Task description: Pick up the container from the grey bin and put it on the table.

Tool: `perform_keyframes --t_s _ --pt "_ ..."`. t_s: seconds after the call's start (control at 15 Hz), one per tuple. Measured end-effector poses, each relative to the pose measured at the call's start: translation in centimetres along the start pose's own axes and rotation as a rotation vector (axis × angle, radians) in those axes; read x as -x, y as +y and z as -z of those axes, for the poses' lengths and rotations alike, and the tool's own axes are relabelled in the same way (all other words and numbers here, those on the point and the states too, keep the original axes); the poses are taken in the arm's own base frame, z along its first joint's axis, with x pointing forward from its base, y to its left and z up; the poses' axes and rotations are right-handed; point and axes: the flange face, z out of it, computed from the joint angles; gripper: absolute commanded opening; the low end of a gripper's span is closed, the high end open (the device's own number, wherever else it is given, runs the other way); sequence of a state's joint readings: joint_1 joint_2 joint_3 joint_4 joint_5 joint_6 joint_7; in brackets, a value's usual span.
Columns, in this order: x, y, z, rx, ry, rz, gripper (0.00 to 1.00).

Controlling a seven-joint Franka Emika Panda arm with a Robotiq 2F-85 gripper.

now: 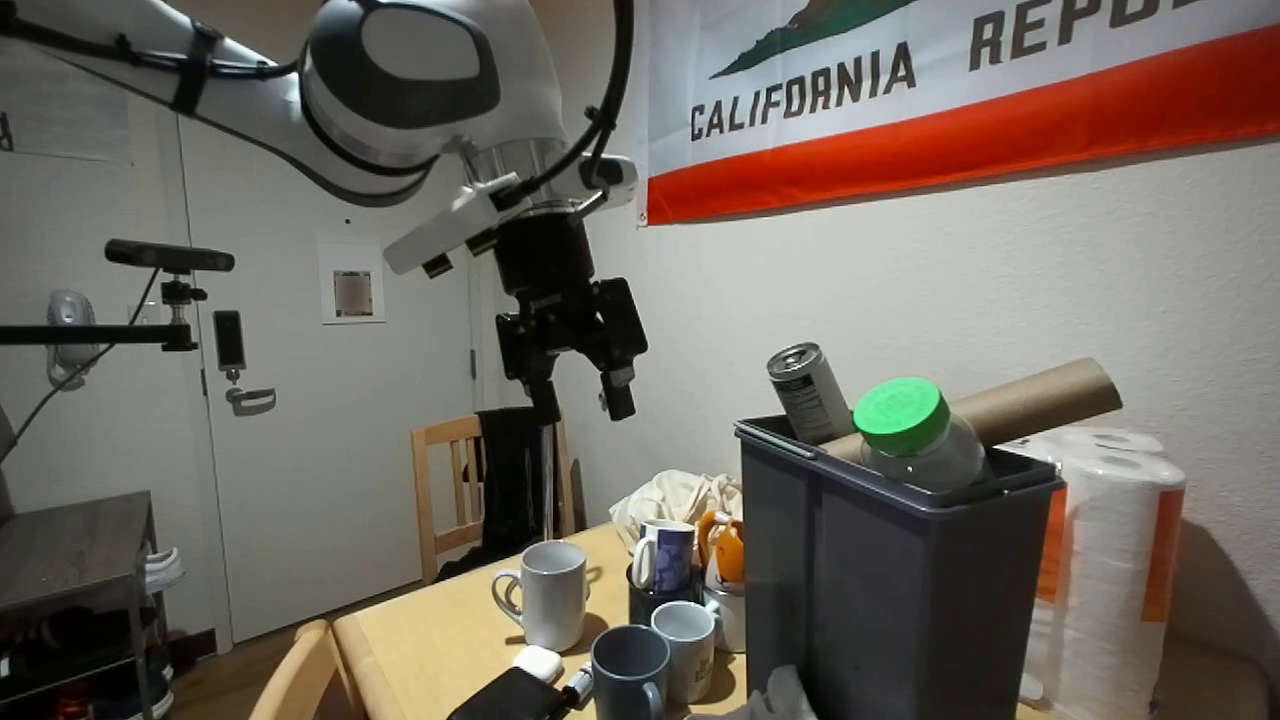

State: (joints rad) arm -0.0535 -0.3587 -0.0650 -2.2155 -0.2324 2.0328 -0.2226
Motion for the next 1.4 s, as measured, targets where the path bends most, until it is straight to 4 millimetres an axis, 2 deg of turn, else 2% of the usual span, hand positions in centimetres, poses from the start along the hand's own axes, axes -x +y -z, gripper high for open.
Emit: perform_keyframes --t_s 0.2,0.4,0.67,0.87,1.07,1.4 --pt "-0.8 0.3 1.9 0.026 0.036 0.006 1.0" --pt "-1.6 2.0 4.8 0.081 0.082 -0.01 1.0" --pt "-3.1 6.5 8.6 0.112 0.144 -0.086 1.0" --pt "-4.3 10.6 10.1 0.123 0.18 -0.159 1.0" --pt "-5.5 14.3 9.3 0.128 0.175 -0.225 1.0" --pt "-7.5 18.3 4.0 0.104 0.136 -0.3 1.0"
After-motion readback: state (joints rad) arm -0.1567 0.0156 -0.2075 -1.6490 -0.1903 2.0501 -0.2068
